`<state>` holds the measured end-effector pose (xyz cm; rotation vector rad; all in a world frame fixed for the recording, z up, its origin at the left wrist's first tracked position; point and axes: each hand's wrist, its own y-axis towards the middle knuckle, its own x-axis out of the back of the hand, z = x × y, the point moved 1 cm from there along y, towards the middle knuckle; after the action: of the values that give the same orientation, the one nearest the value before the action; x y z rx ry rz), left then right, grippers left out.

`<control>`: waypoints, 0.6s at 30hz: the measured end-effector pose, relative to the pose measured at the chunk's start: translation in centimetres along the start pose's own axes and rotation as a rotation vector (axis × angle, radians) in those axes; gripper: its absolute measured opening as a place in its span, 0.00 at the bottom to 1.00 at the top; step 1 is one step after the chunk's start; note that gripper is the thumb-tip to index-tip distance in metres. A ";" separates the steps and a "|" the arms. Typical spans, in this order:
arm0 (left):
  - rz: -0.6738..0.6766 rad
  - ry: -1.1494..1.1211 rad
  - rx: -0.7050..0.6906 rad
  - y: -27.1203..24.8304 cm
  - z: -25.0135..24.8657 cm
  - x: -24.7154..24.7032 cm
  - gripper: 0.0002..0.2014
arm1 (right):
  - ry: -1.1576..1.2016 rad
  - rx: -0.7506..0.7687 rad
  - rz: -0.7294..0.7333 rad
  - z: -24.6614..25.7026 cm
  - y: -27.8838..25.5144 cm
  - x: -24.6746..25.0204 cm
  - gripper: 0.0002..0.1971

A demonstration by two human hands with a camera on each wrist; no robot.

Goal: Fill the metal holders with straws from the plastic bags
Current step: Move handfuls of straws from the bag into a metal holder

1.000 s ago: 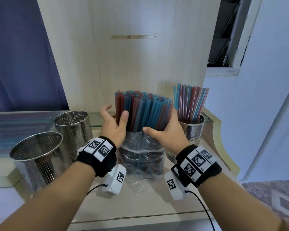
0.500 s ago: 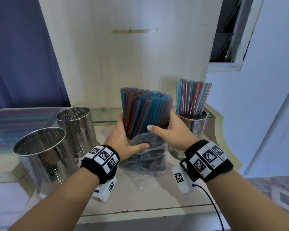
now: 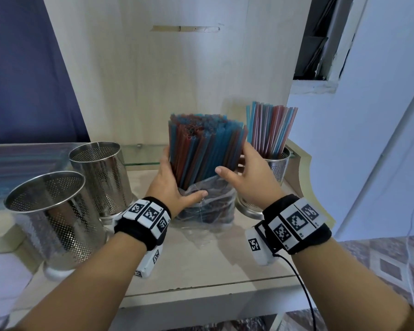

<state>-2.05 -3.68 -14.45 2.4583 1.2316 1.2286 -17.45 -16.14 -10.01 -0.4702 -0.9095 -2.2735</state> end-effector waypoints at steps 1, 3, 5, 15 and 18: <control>0.006 0.011 0.019 0.0 -0.1 0.0 0.63 | -0.028 -0.019 -0.017 -0.1 0.2 0.0 0.25; 0.004 0.007 0.039 -0.1 -0.2 0.1 0.63 | -0.054 -0.031 -0.042 0.0 0.7 0.0 0.22; -0.003 -0.015 0.037 -0.2 -0.3 0.2 0.64 | -0.016 -0.042 -0.039 0.2 1.2 0.1 0.18; -0.027 -0.060 0.097 -0.2 -0.3 0.6 0.63 | 0.035 -0.137 0.041 0.4 3.6 0.0 0.04; -0.025 -0.063 0.108 -0.2 -0.2 0.7 0.63 | 0.046 -0.132 0.101 0.5 4.4 0.2 0.08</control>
<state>-2.07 -3.12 -13.95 2.5271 1.3402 1.0977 -14.63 -18.28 -7.40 -0.5072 -0.7003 -2.2511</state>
